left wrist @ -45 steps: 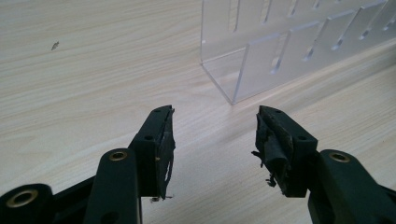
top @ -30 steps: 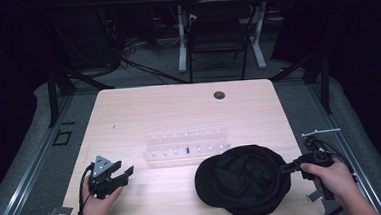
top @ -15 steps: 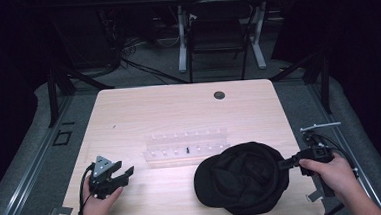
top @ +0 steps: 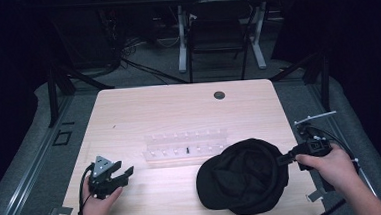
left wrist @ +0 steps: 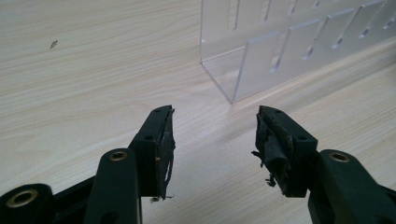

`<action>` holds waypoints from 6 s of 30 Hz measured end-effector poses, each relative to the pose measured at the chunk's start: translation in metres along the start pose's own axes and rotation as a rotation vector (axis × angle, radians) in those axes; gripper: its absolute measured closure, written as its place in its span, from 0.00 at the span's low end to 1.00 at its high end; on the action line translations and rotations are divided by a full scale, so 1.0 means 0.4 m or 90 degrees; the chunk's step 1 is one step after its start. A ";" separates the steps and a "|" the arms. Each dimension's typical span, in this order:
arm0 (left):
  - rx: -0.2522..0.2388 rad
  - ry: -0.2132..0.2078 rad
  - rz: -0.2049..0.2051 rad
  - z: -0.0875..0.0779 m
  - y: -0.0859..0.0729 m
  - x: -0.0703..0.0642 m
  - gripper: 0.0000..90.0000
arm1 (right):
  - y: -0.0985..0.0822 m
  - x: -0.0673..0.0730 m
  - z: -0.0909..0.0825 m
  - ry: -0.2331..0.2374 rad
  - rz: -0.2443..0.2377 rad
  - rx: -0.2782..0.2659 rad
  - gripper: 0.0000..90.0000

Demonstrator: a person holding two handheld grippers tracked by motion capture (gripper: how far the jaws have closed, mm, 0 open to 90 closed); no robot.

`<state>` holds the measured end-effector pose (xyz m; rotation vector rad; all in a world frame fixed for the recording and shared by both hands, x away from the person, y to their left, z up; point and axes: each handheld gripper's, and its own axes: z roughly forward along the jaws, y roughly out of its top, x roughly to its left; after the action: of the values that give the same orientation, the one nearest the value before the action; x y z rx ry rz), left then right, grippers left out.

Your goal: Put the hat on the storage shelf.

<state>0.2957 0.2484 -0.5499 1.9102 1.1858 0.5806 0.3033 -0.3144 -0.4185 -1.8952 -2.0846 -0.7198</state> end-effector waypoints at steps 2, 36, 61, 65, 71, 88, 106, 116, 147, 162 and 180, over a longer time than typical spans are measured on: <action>0.000 0.000 0.000 0.000 0.000 0.000 0.52 | 0.003 0.012 -0.007 -0.003 -0.003 -0.001 0.98; 0.000 0.001 0.002 -0.002 0.000 0.001 0.52 | 0.049 0.145 -0.146 0.039 -0.041 -0.042 0.98; 0.000 0.001 0.000 0.001 0.000 0.000 0.52 | 0.085 0.137 -0.223 0.182 0.007 -0.121 0.98; -0.001 0.001 0.000 0.000 0.000 0.000 0.52 | 0.093 0.142 -0.219 0.220 0.007 -0.128 0.98; -0.001 0.000 0.001 0.000 0.001 0.001 0.52 | 0.108 0.162 -0.211 0.251 0.002 -0.139 0.98; -0.002 -0.001 -0.001 0.000 0.001 0.000 0.52 | 0.167 0.218 -0.178 0.323 -0.022 -0.161 0.98; -0.003 -0.003 -0.002 0.000 0.001 0.003 0.52 | 0.232 0.264 -0.134 0.303 -0.056 -0.193 0.98; -0.003 -0.005 -0.002 0.000 0.002 0.004 0.52 | 0.269 0.294 -0.104 0.302 -0.072 -0.207 0.98; -0.007 -0.006 -0.001 -0.001 0.002 0.004 0.52 | 0.332 0.351 -0.028 0.288 -0.083 -0.192 0.98; -0.019 -0.023 0.017 -0.009 0.021 -0.028 0.52 | 0.326 0.378 0.016 0.353 -0.079 -0.185 0.96; -0.056 -0.105 0.065 0.005 0.139 -0.144 0.53 | 0.320 0.383 0.033 0.360 -0.076 -0.187 0.96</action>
<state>0.3002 0.1828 -0.5041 1.9122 0.9470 0.5105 0.4101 -0.1703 -0.3301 -1.4535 -1.8023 -1.4599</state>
